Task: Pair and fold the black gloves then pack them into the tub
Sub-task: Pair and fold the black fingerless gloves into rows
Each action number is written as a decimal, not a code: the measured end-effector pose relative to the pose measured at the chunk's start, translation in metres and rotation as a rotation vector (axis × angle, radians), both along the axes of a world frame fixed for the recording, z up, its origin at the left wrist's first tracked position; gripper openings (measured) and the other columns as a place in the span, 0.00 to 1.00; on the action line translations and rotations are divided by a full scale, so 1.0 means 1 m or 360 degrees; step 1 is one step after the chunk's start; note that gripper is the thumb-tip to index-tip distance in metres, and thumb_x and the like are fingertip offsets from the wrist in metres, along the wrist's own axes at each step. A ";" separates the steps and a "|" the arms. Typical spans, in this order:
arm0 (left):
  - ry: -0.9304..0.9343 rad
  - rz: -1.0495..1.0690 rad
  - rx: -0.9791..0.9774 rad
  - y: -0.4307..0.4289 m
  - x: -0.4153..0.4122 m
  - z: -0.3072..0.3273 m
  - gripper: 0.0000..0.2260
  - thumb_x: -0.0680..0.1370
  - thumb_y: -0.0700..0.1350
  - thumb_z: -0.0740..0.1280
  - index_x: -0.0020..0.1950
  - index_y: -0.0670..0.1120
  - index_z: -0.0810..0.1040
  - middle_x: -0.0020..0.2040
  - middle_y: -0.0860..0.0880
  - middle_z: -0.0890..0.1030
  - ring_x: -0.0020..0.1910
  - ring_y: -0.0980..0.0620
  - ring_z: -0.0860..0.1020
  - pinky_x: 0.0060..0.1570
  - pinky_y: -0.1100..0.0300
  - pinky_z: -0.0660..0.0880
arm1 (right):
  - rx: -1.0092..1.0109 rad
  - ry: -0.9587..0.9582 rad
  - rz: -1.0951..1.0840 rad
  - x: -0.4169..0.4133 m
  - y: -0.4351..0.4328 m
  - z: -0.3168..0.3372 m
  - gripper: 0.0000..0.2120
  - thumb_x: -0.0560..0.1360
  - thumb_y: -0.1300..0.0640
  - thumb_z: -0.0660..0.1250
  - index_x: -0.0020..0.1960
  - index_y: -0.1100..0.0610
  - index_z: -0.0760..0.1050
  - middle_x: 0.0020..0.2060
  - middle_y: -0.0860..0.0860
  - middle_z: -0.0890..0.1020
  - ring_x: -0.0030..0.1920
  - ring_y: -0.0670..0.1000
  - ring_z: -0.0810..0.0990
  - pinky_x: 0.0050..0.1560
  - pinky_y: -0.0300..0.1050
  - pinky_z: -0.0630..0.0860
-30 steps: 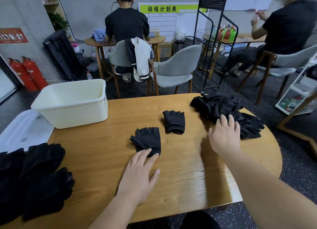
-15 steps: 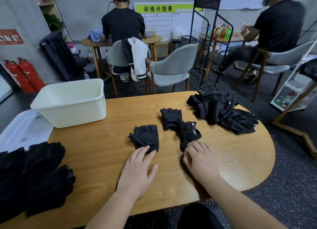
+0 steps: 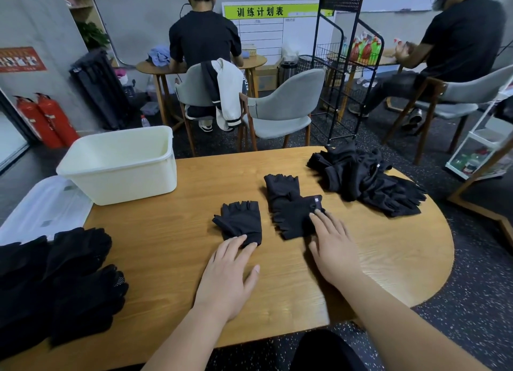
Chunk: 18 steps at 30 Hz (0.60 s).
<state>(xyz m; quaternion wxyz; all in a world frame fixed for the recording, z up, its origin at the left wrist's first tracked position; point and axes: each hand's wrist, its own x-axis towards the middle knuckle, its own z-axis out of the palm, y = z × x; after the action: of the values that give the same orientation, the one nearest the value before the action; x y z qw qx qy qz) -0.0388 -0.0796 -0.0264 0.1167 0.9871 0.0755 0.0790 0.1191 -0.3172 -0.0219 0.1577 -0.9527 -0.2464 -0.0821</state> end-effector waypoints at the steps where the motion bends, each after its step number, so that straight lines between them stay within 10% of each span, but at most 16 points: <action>1: -0.0001 0.0002 -0.0004 0.000 0.000 0.000 0.25 0.86 0.63 0.50 0.84 0.60 0.60 0.83 0.59 0.55 0.82 0.57 0.51 0.81 0.55 0.57 | -0.0049 -0.0012 -0.0068 0.001 -0.001 -0.003 0.27 0.83 0.51 0.60 0.82 0.53 0.63 0.80 0.50 0.67 0.82 0.52 0.58 0.83 0.55 0.53; 7: -0.0007 0.0030 -0.0026 0.000 -0.001 0.001 0.26 0.86 0.62 0.50 0.84 0.58 0.59 0.82 0.60 0.58 0.81 0.58 0.52 0.82 0.54 0.55 | -0.0054 -0.0370 0.0042 -0.015 0.000 -0.006 0.18 0.77 0.55 0.67 0.67 0.52 0.80 0.58 0.48 0.79 0.59 0.54 0.75 0.64 0.54 0.73; 13: 0.0009 0.0041 -0.0007 0.001 -0.002 0.000 0.27 0.86 0.63 0.50 0.84 0.56 0.60 0.81 0.59 0.62 0.80 0.57 0.56 0.81 0.52 0.57 | 0.0062 -0.0108 -0.0371 -0.022 -0.001 -0.009 0.23 0.82 0.48 0.64 0.76 0.52 0.70 0.75 0.56 0.71 0.76 0.60 0.66 0.71 0.59 0.70; 18: -0.0015 0.0036 0.0015 0.000 -0.004 0.000 0.26 0.85 0.63 0.50 0.82 0.56 0.65 0.78 0.60 0.66 0.78 0.57 0.60 0.80 0.53 0.60 | 0.0147 0.0063 -0.0229 -0.018 -0.007 -0.011 0.22 0.82 0.44 0.64 0.73 0.48 0.74 0.70 0.50 0.78 0.73 0.55 0.70 0.70 0.56 0.72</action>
<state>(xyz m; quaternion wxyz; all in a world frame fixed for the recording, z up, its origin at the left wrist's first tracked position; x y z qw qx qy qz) -0.0428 -0.0795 -0.0261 0.1116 0.9864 0.0856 0.0854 0.1010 -0.3239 -0.0328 0.1999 -0.9611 -0.1703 -0.0856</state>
